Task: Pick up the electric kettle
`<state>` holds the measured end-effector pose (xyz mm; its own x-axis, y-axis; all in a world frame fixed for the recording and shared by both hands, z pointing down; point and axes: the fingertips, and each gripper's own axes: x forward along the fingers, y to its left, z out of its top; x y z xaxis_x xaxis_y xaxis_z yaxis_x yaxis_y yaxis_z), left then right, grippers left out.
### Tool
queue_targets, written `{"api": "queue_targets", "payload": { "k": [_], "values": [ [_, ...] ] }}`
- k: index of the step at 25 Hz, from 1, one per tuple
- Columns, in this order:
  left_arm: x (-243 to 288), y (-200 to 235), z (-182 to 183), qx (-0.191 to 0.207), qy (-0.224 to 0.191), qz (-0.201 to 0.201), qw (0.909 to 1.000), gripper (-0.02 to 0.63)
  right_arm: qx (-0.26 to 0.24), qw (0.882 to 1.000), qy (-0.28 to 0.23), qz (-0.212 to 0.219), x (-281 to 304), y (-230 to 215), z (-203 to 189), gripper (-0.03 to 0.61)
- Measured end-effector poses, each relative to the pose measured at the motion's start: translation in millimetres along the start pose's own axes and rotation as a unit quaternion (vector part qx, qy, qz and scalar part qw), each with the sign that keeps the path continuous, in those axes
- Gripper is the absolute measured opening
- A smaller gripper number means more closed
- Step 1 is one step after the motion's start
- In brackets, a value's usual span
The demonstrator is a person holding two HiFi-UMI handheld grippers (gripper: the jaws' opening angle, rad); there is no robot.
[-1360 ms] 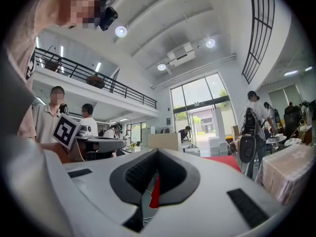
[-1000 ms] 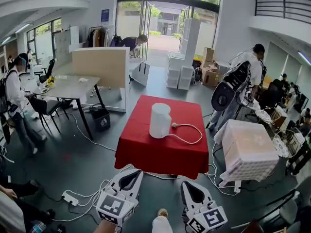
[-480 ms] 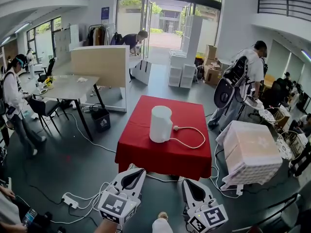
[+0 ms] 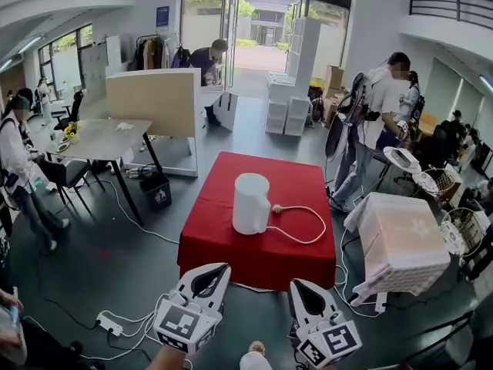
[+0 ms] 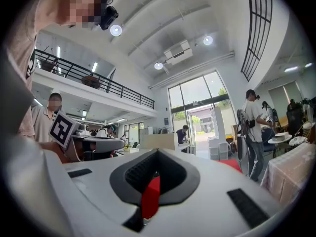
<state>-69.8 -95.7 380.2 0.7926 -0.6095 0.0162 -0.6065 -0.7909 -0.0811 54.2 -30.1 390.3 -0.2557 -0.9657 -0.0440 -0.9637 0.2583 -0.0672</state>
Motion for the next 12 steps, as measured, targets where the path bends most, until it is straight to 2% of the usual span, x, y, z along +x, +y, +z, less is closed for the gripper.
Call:
{"api": "queue_targets", "payload": {
  "k": [12],
  "values": [
    [87, 15, 10, -0.005, -0.001, 0.015, 0.9999, 0.0, -0.002, 1.0, 0.004, 0.014, 48, -80, 13, 0.01]
  ]
}}
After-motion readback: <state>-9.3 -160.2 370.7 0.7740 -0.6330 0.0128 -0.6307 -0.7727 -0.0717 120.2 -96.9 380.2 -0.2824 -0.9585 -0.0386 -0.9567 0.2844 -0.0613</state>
